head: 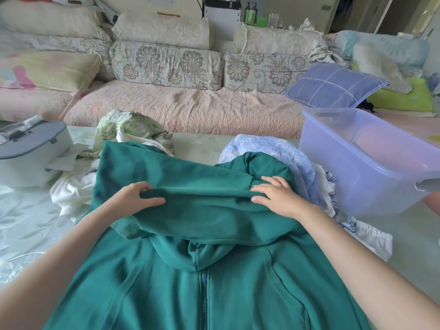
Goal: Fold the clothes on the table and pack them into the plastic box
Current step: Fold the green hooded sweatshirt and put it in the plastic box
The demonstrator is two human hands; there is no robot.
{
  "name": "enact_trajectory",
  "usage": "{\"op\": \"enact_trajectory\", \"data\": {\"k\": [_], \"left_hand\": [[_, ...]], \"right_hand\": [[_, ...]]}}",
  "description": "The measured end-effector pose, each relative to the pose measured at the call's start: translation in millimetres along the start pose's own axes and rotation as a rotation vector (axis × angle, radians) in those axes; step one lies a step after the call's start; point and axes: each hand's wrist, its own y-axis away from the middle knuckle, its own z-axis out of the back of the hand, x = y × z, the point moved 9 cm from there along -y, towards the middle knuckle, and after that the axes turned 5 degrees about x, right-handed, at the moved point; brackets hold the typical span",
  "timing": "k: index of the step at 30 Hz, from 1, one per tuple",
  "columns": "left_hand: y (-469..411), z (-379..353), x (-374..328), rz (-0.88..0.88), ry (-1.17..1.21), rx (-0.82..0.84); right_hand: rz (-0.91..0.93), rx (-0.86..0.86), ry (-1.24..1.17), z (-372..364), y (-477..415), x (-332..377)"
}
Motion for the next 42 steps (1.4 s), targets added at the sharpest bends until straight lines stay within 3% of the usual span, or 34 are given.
{"op": "enact_trajectory", "data": {"k": [4, 9, 13, 15, 18, 22, 26, 33, 38, 42], "left_hand": [[5, 0, 21, 0.009, 0.071, 0.093], [7, 36, 7, -0.103, 0.204, -0.154], [2, 51, -2, -0.113, 0.142, -0.315], [0, 52, -16, -0.143, -0.017, -0.388], [-14, 43, -27, -0.148, -0.184, -0.402], [-35, 27, -20, -0.082, -0.129, -0.348], [-43, 27, -12, -0.049, 0.018, -0.408], [-36, 45, -20, -0.128, 0.126, -0.470], [-27, 50, -21, -0.171, 0.173, -0.452], [-30, 43, -25, -0.161, 0.103, -0.444]], "right_hand": [[-0.066, -0.056, 0.066, 6, -7, -13], [-0.055, -0.151, 0.407, 28, -8, -27], [-0.051, -0.612, 0.344, 90, 1, -44], [-0.085, -0.713, 0.376, 107, 0, -53], [-0.158, -0.632, 0.431, 102, -17, -67], [-0.316, -0.382, 0.380, 70, -32, -101], [-0.071, -0.497, 0.024, 66, -13, -88], [0.039, -0.589, -0.062, 78, 1, -99], [-0.222, -0.633, -0.252, 102, -1, -126], [-0.373, -0.495, -0.058, 98, -24, -140]]}}
